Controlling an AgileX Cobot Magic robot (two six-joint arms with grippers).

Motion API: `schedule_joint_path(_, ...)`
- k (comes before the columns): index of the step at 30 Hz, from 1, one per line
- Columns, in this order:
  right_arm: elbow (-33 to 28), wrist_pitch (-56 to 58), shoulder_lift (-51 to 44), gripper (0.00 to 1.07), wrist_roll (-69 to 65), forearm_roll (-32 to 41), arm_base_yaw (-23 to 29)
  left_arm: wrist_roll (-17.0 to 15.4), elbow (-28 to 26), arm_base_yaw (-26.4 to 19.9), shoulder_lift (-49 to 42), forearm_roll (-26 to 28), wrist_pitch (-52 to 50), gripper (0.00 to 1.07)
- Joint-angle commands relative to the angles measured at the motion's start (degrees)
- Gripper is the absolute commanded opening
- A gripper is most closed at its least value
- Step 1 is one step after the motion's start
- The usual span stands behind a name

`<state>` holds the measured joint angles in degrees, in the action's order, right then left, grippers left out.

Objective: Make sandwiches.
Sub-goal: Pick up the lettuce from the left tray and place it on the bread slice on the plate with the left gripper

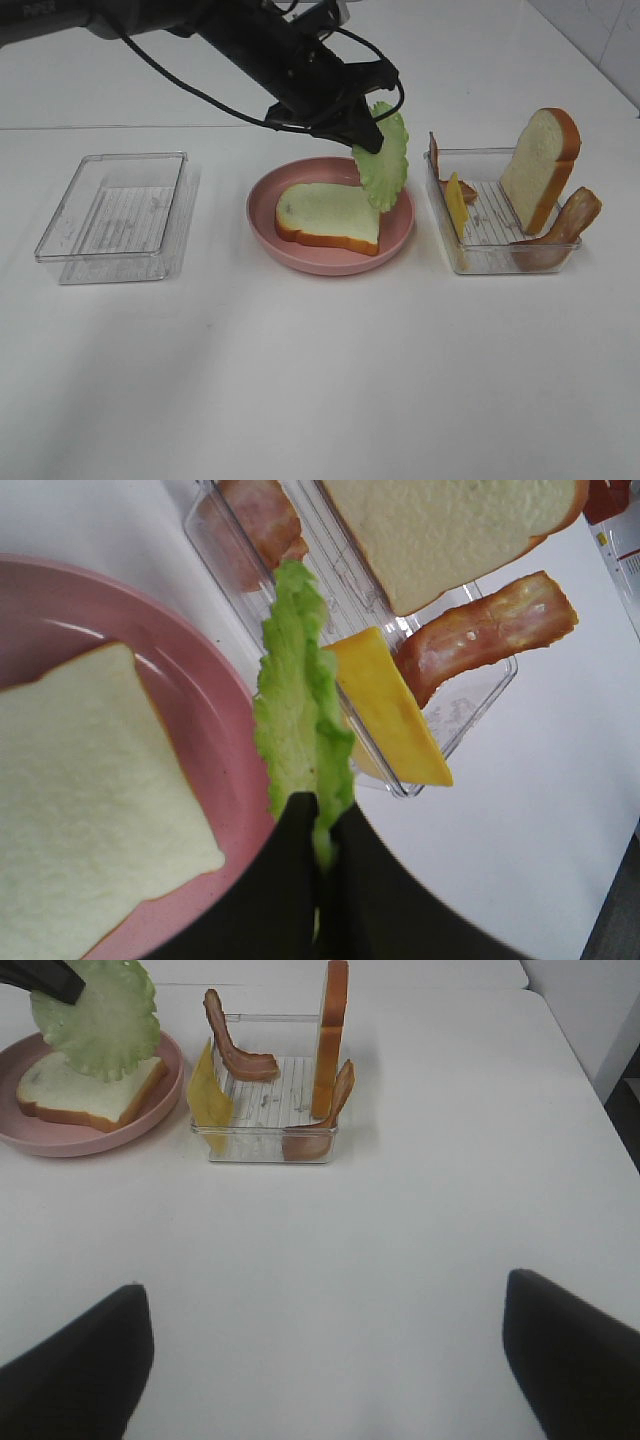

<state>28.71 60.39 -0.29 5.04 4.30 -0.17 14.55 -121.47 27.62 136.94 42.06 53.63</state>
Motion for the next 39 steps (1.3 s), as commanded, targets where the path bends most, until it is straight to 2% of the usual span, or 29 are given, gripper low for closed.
schedule_joint_path(1, 0.0, -0.17, -0.86, 0.87, 0.06, 0.11, -0.11, -1.26, -3.27, 0.74, 3.15, 0.86, -0.86, 0.0)
schedule_joint_path(6, 0.0, -0.17, -0.86, 0.87, 0.06, 0.11, -0.11, -3.55, -3.67, 0.63, 4.98, -2.06, -0.74, 0.0)
schedule_joint_path(10, 0.0, -0.17, -0.86, 0.87, 0.06, 0.11, -0.11, -3.61, -3.67, 0.63, 5.84, -3.72, -0.17, 0.0)
schedule_joint_path(13, 0.0, -0.17, -0.86, 0.87, 0.06, 0.11, -0.11, -5.16, -3.67, 0.63, 6.13, -6.93, 0.17, 0.0)
schedule_joint_path(14, 0.0, -0.17, -0.86, 0.87, 0.06, 0.11, -0.11, -5.84, -3.67, 0.63, 6.13, -9.74, -0.06, 0.0)
schedule_joint_path(15, 0.0, -0.17, -0.86, 0.87, 0.06, 0.11, -0.11, -5.84, -3.67, 0.63, 6.13, -9.74, -0.06, 0.0)
schedule_joint_path(17, 0.0, -0.17, -0.86, 0.87, 0.06, 0.11, -0.11, -8.48, -3.67, 0.23, 6.13, -13.18, 0.06, 0.0)
schedule_joint_path(19, 0.0, -0.17, -0.86, 0.87, 0.06, 0.11, -0.11, -9.51, -3.67, 0.23, 6.13, -14.32, 0.34, 0.0)
schedule_joint_path(20, 0.0, -0.17, -0.86, 0.87, 0.06, 0.11, -0.11, -10.77, -3.67, 0.0, 6.13, -16.84, 0.46, 0.0)
schedule_joint_path(23, 0.0, -0.17, -0.86, 0.87, 0.06, 0.11, -0.11, -11.75, -3.67, 0.0, 6.13, -19.82, 0.97, 0.0)
schedule_joint_path(26, 0.0, -0.17, -0.86, 0.87, 0.06, 0.11, -0.11, -12.66, -3.67, 0.0, 6.13, -21.54, 1.26, 0.0)
schedule_joint_path(35, 0.0, -0.17, -0.86, 0.87, 0.06, 0.11, -0.11, -13.46, -3.67, 0.0, 6.13, -21.72, 1.26, 0.0)
schedule_joint_path(38, 0.0, -0.17, -0.86, 0.87, 0.06, 0.11, -0.11, -13.87, -3.67, 0.0, 6.13, -21.72, 1.26, 0.05)
schedule_joint_path(39, 0.0, -0.17, -0.86, 0.87, 0.06, 0.11, -0.11, -13.87, -3.67, 0.0, 5.96, -21.83, 1.2, 0.18)
